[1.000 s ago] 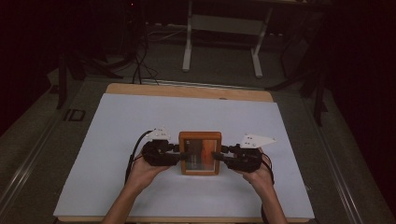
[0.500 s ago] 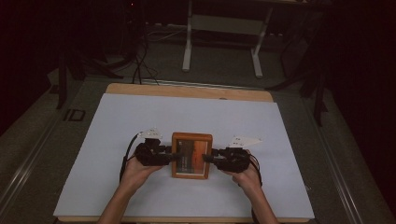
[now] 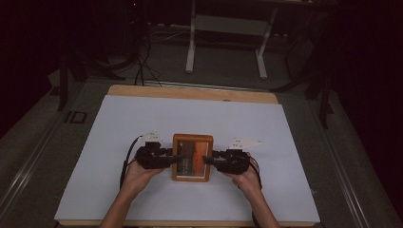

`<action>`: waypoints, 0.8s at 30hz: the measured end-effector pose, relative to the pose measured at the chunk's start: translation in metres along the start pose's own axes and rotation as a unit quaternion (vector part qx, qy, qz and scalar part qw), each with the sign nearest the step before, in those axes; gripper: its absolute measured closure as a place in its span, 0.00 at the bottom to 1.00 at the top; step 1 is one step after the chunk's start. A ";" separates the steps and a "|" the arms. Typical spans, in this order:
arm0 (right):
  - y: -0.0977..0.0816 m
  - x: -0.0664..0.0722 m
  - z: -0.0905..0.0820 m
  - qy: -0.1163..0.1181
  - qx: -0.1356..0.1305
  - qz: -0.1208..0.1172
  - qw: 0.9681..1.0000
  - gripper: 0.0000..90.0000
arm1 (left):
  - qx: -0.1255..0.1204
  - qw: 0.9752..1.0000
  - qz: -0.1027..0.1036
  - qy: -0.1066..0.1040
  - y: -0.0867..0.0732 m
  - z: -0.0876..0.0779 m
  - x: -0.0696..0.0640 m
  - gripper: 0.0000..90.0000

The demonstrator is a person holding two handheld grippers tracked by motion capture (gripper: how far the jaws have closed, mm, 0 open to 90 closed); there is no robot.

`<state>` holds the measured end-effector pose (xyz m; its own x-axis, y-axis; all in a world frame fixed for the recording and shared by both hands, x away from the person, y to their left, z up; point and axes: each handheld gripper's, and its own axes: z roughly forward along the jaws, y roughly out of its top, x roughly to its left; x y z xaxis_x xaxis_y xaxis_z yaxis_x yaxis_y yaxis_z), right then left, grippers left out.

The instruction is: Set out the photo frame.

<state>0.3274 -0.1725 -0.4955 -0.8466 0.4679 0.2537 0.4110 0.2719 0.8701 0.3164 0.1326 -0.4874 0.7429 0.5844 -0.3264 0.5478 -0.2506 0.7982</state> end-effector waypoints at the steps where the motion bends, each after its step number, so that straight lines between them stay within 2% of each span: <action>1: 0.000 0.000 0.000 -0.001 -0.001 0.001 1.000 0.70 | -0.001 1.000 0.000 0.000 0.000 0.000 0.000 0.65; 6: 0.000 0.001 0.001 -0.008 0.004 -0.007 1.000 0.68 | -0.003 1.000 0.004 -0.001 -0.001 0.001 0.002 0.65; 9: 0.000 0.002 0.002 -0.003 0.004 -0.009 1.000 0.61 | 0.010 1.000 0.004 0.006 -0.003 0.002 0.003 0.59; 11: 0.001 0.002 0.002 -0.003 0.004 -0.007 1.000 0.56 | 0.009 1.000 -0.003 0.005 -0.005 0.002 0.006 0.55; 14: 0.001 0.000 0.001 -0.010 0.003 -0.003 1.000 0.54 | 0.008 1.000 -0.005 0.004 -0.007 0.000 0.007 0.55; 17: 0.000 -0.002 -0.001 -0.016 0.000 0.000 1.000 0.54 | 0.006 1.000 -0.005 0.001 -0.008 -0.002 0.007 0.57; 24: 0.002 -0.005 -0.008 -0.025 -0.009 0.007 1.000 0.56 | 0.016 1.000 -0.001 0.000 -0.011 -0.005 0.005 0.72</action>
<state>0.3298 -0.1807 -0.4919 -0.8224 0.5138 0.2443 0.4161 0.2504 0.8742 0.3119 0.1425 -0.4951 0.7415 0.5847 -0.3290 0.5620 -0.2735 0.7806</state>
